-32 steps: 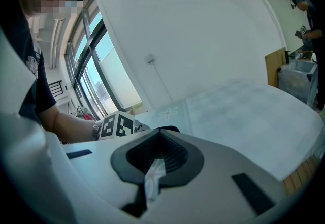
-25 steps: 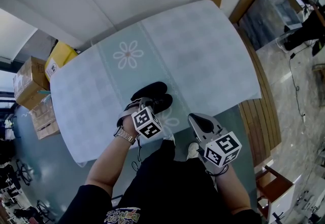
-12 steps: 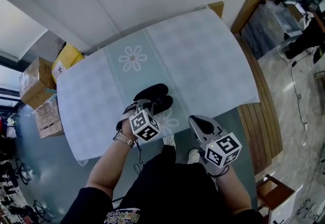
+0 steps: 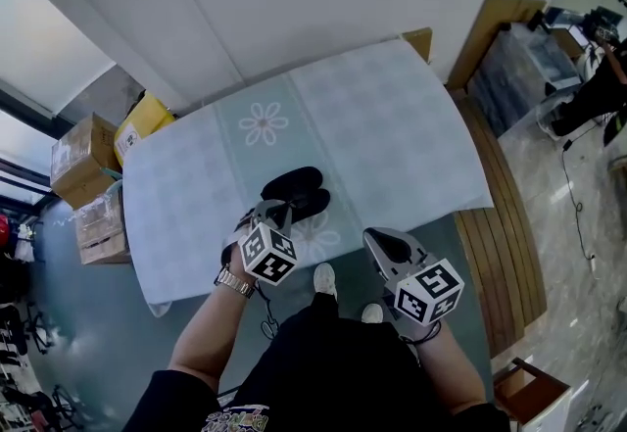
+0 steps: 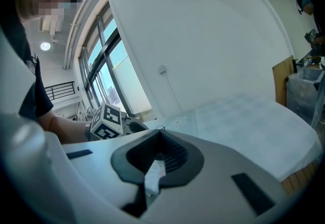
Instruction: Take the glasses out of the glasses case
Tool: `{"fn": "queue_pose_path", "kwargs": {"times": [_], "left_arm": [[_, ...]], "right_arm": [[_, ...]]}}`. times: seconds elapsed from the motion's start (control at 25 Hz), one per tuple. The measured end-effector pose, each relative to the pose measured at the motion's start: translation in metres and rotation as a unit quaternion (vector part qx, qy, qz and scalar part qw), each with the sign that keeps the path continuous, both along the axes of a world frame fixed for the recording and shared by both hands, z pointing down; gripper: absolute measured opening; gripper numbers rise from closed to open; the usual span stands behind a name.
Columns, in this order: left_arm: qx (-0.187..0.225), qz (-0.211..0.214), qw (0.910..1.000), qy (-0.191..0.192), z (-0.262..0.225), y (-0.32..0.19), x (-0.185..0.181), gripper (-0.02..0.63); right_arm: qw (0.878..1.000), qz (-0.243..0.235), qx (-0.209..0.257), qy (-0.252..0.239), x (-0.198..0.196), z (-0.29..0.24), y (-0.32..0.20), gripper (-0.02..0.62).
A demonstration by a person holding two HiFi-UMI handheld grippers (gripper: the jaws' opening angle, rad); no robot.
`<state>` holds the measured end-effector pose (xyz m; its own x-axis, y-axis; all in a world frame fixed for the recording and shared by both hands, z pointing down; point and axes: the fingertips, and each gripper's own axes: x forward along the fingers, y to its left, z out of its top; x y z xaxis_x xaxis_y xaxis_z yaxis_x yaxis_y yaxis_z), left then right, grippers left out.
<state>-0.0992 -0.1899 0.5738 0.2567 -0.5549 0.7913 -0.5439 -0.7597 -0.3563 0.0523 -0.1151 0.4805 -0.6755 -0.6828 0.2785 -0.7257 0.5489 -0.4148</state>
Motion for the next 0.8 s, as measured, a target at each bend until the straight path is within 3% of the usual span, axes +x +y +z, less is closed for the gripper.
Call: {"fn": "queue_pose_path", "kwargs": {"times": [0.2,0.36,0.52,0.8], "left_arm": [[0.008,-0.038,0.9978,0.053,-0.022,0.025,0.008,0.031],[0.009,-0.072,0.9905,0.117,-0.042,0.052,0.016,0.031],[0.008,-0.105,0.9761,0.19,-0.058,0.083,0.028,0.031],[0.009,-0.159,0.9452,0.285,-0.074,0.144,0.043,0.031]], "right_arm": [[1.0,-0.019,0.017,0.001,0.004,-0.012,0.016,0.023],[0.999,-0.035,0.031,0.007,0.009,-0.022,0.032,0.023],[0.997,-0.057,0.044,0.021,0.016,-0.026,0.053,0.023],[0.993,-0.092,0.061,0.036,0.027,-0.031,0.089,0.023]]}}
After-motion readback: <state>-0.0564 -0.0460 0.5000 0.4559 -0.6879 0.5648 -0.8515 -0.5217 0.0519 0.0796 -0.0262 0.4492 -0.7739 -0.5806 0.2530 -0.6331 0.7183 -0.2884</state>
